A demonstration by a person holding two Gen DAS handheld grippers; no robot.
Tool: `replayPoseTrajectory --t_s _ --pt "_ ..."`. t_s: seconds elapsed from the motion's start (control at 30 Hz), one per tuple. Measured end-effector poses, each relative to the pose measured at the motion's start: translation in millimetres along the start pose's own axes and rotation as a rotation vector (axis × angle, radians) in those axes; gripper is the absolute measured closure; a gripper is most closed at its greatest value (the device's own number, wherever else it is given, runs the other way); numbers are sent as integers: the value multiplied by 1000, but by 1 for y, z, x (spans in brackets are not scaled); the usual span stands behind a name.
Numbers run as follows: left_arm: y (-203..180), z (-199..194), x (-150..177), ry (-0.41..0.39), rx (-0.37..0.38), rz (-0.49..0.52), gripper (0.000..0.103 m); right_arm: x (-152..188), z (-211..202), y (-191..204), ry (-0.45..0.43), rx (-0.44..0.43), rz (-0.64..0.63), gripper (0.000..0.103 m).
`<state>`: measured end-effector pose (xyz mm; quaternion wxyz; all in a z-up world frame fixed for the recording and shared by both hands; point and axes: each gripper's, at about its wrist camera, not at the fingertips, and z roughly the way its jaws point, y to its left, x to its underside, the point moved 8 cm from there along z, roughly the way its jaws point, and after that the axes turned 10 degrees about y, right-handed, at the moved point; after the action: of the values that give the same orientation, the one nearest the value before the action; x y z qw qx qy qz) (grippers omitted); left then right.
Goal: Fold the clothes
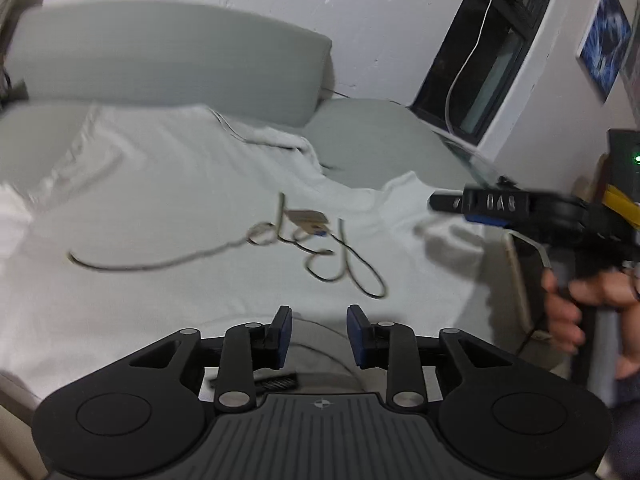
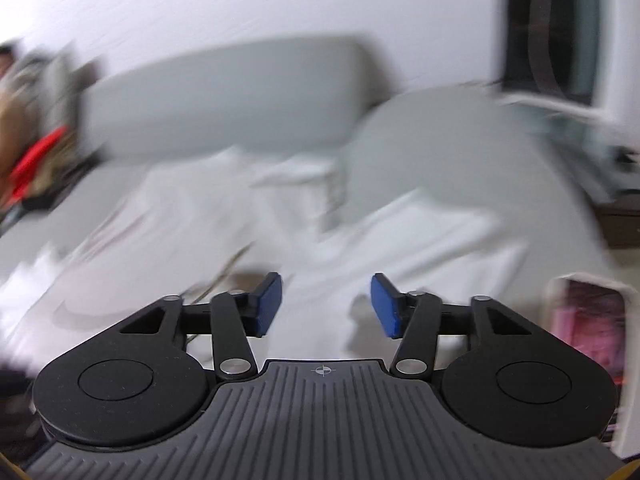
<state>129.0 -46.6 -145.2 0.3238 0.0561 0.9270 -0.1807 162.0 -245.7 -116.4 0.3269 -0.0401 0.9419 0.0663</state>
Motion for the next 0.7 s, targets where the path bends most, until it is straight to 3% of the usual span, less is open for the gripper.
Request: replayPoseTrajectory --t_s 0.03,0.07,0.17,0.23,0.33,0.4,0.43,0.47,0.5,0.6,0.7 --pt "3 2 0 5 -35 2 74 6 6 11 42 -48 -36 69" --pt "5 4 1 11 -62 3 74 12 12 23 85 -97 -73 71" --pt "13 8 9 25 -71 -5 75 34 29 39 206 -122 -170 70" --pt "8 8 14 54 -94 53 75 45 33 45 250 -120 -218 68" --pt "-1 5 26 129 -129 133 73 58 28 31 354 -118 -135 65" --pt "-6 1 38 231 -127 156 73 72 22 20 439 -127 -43 66" --pt "-7 -1 47 306 -87 138 73 79 17 16 474 -130 -6 66" --pt "-9 -4 52 360 -53 122 73 79 9 16 462 -140 12 66" --pt "-9 -11 47 343 -36 113 73 79 0 16 448 -150 29 66" --pt "-9 -33 31 293 14 86 72 41 -35 24 299 -193 58 52" --pt "-2 -67 -12 145 51 28 66 0 -72 30 153 -232 79 48"
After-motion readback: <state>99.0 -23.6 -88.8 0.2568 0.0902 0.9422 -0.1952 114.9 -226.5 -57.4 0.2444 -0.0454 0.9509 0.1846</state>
